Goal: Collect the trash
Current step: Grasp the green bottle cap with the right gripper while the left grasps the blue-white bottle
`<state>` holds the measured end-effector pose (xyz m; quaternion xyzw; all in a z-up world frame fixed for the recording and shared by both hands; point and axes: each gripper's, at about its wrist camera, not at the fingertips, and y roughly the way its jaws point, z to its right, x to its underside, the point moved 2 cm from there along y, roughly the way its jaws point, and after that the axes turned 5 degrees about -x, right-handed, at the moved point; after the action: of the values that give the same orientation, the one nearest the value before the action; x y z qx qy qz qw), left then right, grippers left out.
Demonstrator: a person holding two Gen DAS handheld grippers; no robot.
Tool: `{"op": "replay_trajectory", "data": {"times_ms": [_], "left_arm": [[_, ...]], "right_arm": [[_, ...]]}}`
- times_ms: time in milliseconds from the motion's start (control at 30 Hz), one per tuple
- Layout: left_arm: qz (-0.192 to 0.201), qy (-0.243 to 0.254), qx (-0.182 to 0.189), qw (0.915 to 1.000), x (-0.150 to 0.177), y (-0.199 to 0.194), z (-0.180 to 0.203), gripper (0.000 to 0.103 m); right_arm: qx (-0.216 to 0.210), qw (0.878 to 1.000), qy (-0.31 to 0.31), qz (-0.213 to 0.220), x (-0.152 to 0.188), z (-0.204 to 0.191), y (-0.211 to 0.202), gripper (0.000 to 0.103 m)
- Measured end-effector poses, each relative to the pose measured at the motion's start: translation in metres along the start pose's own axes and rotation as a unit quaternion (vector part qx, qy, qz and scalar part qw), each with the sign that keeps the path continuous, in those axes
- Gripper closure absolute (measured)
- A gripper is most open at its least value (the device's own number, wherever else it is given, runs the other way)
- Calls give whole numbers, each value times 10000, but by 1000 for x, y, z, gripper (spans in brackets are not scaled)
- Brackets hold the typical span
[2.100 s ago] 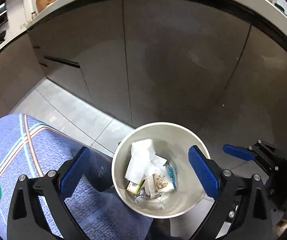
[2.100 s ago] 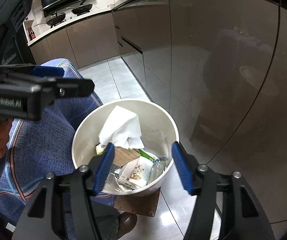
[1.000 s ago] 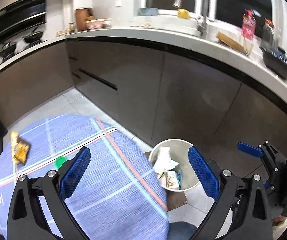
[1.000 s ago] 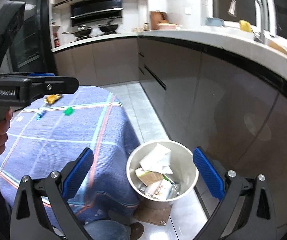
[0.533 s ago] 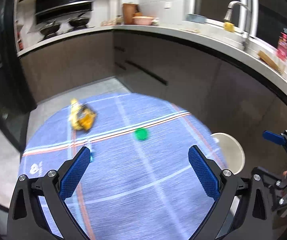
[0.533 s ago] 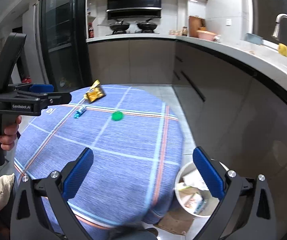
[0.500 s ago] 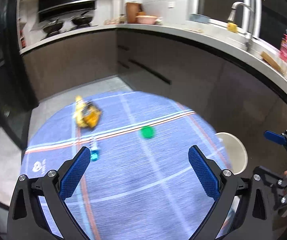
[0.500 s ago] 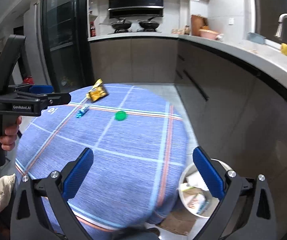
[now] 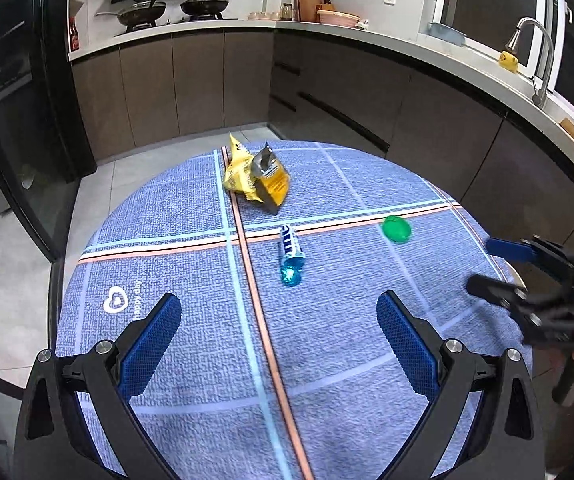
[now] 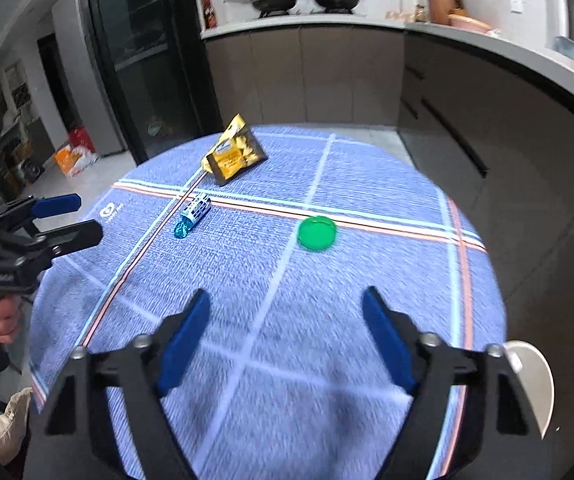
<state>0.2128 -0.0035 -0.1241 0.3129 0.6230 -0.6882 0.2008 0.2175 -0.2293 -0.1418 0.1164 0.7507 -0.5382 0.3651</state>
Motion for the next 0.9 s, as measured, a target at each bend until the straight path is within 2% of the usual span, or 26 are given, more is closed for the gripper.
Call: {"op": "replay_trajectory", "data": {"times_ms": [300,400,567,667,767,900], "left_arm": [[-149,58,221,9996,-11,29,-7,15],[-174,130,258,9994,-16,37,-4,16],[-247,235,376,9987,-21,49,-1,24],[-289,251,424,9984,-24,57,1,25],[-356,218,456,9981,-27,66,2,27],[-470,145,552,9973,-33,80,4,32]], "right_arm": [[274,9983,-210,-473,-28,14,68,53],[331,9982,-115,-495,-33,20,81,53],[423,9979,-70,-478,-39,27,92,56],[429,9977,-57,-525,-40,32,98,59],[423,9978,-60,-499,-38,33,99,66],[346,9979,-233,-500,-34,28,97,66]]}}
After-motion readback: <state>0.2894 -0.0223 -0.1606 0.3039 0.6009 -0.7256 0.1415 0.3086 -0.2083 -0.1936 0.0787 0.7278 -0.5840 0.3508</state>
